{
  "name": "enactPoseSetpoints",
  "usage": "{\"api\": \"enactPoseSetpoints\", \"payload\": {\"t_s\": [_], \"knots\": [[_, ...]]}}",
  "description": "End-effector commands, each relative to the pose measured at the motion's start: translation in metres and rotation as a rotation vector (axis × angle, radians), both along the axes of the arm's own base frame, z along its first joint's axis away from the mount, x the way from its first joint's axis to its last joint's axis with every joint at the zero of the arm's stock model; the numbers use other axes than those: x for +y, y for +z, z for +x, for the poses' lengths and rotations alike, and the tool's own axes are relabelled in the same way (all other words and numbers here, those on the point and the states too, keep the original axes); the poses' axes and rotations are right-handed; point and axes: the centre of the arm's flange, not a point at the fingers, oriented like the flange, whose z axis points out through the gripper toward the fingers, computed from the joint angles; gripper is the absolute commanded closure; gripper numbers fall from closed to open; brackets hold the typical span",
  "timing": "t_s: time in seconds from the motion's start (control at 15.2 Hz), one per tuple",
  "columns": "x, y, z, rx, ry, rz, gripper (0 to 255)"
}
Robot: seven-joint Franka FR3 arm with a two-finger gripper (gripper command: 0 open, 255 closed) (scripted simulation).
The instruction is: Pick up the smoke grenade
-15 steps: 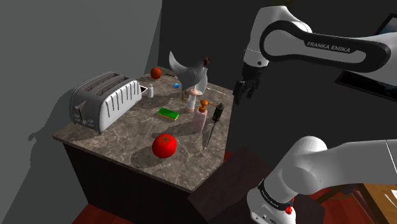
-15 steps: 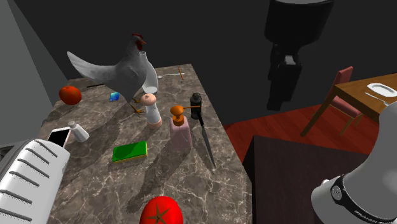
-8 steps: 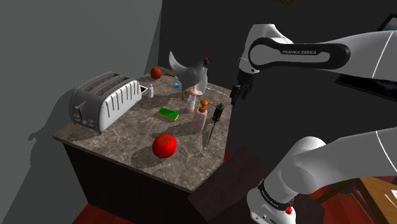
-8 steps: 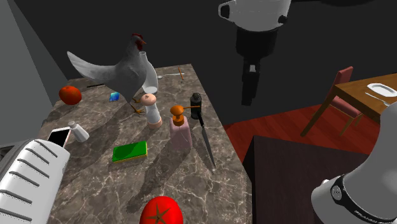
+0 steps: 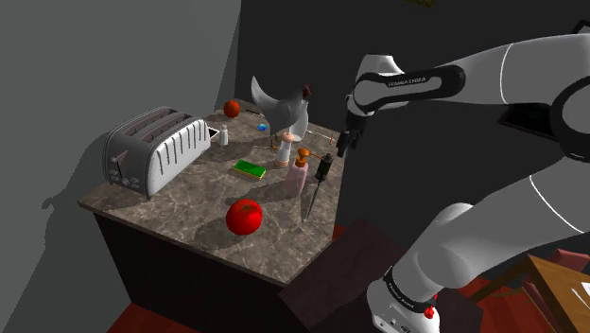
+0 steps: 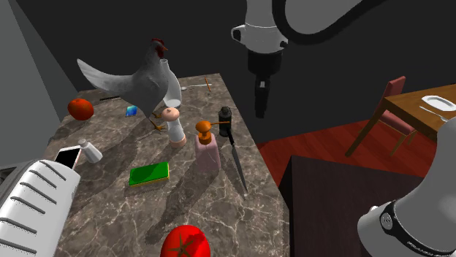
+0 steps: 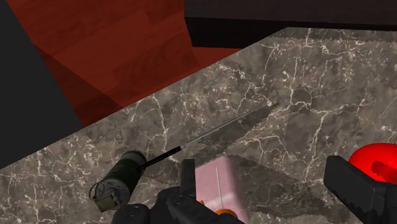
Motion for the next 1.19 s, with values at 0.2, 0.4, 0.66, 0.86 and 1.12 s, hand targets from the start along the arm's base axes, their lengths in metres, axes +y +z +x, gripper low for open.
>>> {"api": "enactPoseSetpoints", "payload": {"t_s": [0.2,0.4,0.66,0.86,1.12], "knots": [[-0.046,-0.041,0.031,-0.011,0.043,0.010,0],[-0.071,-0.064,0.052,-0.017,0.069,0.016,0],[-0.103,-0.095,0.080,-0.024,0.103,0.025,0],[-0.126,-0.118,0.102,-0.030,0.128,0.032,0],[-0.156,-0.149,0.132,-0.038,0.162,0.041,0]]}}
